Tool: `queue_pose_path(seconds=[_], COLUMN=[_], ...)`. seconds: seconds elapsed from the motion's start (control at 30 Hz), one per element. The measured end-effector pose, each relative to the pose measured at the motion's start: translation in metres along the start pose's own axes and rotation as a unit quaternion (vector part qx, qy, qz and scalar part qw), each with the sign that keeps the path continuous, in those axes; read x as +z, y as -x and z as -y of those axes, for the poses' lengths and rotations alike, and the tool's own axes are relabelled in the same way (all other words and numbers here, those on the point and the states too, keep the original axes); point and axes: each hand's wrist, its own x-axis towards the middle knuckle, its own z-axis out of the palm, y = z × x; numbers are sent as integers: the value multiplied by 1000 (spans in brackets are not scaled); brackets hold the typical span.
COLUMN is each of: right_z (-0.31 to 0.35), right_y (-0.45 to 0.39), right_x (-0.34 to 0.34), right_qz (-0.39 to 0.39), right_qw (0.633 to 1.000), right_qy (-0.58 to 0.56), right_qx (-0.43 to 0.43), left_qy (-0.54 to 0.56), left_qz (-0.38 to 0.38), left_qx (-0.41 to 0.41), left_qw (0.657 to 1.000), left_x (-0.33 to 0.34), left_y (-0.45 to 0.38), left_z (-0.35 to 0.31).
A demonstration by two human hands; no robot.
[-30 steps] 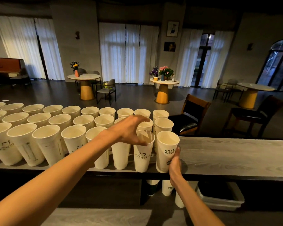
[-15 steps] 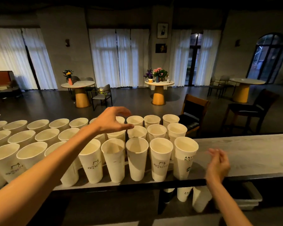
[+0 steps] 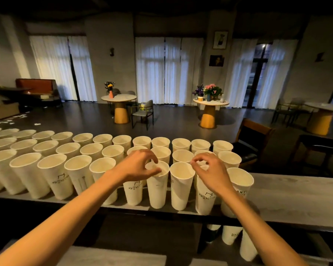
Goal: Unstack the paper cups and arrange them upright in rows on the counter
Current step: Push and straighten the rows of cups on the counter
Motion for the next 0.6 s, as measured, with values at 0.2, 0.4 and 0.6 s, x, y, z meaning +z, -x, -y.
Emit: queue_pose_path(seconds=[0.2, 0.4, 0.6], right_z=[9, 20, 19], right_y=[-25, -31, -48], right_x=[27, 41, 40], right_qz=[10, 30, 28], right_qw=[998, 989, 983], right_qy=[54, 143, 176], right_qx=[24, 22, 44], left_qy=[-20, -68, -93], left_qz=[-43, -32, -40], left_qx=[7, 32, 49], left_qw=[999, 997, 994], left_x=[2, 6, 13], left_y=[-19, -37, -54], left_z=[2, 14, 17])
